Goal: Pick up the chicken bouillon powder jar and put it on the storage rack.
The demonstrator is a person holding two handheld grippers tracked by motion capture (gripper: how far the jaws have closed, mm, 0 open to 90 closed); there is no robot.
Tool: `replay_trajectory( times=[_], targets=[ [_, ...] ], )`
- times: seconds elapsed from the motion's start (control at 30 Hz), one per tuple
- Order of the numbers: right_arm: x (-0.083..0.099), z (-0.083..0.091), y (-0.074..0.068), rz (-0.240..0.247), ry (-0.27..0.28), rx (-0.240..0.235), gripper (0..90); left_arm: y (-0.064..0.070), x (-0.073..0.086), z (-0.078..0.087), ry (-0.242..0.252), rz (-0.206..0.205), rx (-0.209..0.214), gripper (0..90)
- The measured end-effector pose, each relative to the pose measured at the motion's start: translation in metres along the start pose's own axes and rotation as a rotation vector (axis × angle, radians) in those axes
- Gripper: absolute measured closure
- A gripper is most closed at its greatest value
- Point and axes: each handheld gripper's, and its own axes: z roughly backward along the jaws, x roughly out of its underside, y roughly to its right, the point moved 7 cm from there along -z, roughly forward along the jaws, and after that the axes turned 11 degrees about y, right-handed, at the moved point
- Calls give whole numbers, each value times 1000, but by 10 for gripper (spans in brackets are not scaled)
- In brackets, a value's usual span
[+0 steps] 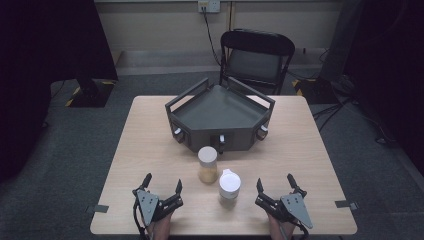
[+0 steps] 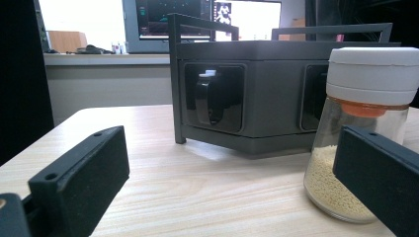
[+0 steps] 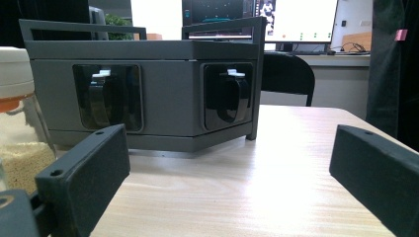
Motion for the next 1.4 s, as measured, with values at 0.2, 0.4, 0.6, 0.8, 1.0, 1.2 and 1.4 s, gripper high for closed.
replay_trajectory(
  times=[0.2, 0.4, 0.6, 0.8, 1.0, 1.2, 1.4],
  targets=[
    [0, 1, 0, -1, 5, 3, 7, 0, 0, 0, 0, 0, -3, 2],
    [0, 1, 0, -1, 5, 4, 7, 0, 0, 0, 0, -1, -4, 1],
    [0, 1, 0, -2, 5, 2, 8, 0, 0, 0, 0, -2, -4, 2],
    [0, 1, 0, -3, 5, -2, 8, 2, 0, 0, 0, -4, -12, 2],
    [0, 1, 0, -3, 5, -2, 8, 1, -2, 0, -12, 1, -16, 2],
    [0, 1, 0, -3, 5, -1, 8, -1, -8, -1, 0, 23, -10, 2],
    [0, 1, 0, -3, 4, 1, 8, -4, -17, -2, 13, 29, 16, 1]
  ],
)
